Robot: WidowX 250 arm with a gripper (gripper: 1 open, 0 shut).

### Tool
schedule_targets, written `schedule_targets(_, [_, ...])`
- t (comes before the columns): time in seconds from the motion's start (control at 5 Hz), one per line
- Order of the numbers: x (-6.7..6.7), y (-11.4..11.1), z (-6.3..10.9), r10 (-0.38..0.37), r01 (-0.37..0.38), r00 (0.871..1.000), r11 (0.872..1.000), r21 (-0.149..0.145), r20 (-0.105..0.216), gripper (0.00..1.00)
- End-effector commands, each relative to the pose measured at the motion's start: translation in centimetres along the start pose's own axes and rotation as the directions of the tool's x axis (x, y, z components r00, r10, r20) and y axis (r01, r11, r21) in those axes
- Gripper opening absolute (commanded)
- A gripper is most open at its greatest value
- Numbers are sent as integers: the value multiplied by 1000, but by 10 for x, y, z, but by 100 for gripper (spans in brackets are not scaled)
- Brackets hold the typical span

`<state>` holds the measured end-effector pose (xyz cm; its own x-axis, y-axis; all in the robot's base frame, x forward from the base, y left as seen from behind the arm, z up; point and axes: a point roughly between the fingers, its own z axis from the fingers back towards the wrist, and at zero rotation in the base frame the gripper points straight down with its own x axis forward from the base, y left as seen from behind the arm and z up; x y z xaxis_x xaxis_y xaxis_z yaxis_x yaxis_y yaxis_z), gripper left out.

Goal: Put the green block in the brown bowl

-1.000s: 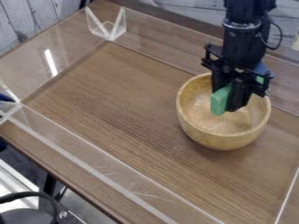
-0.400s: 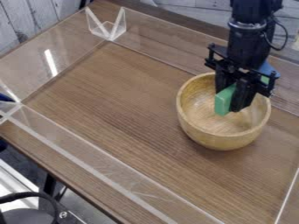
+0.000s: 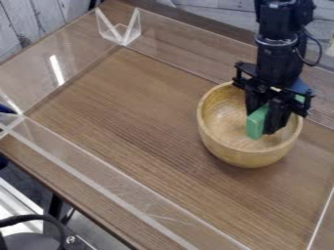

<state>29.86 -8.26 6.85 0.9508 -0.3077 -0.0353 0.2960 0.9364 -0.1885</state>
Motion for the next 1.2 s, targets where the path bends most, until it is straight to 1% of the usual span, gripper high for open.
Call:
schedule_targets(0.0, [4,1,39,-47,45,993,999,16,108,0])
schedule_targets(0.2, [3,6,50,-84,81,990,996,25,111,0])
schedule_targets(0.4, [5,9,48,-90,88,991,996,26,104,0])
schedule_targets(0.6, [4,9,42,-93,95,991,995,-11,101,0])
schedule_targets(1.0, [2,9,28,-97,105,991,991,-85,93,0])
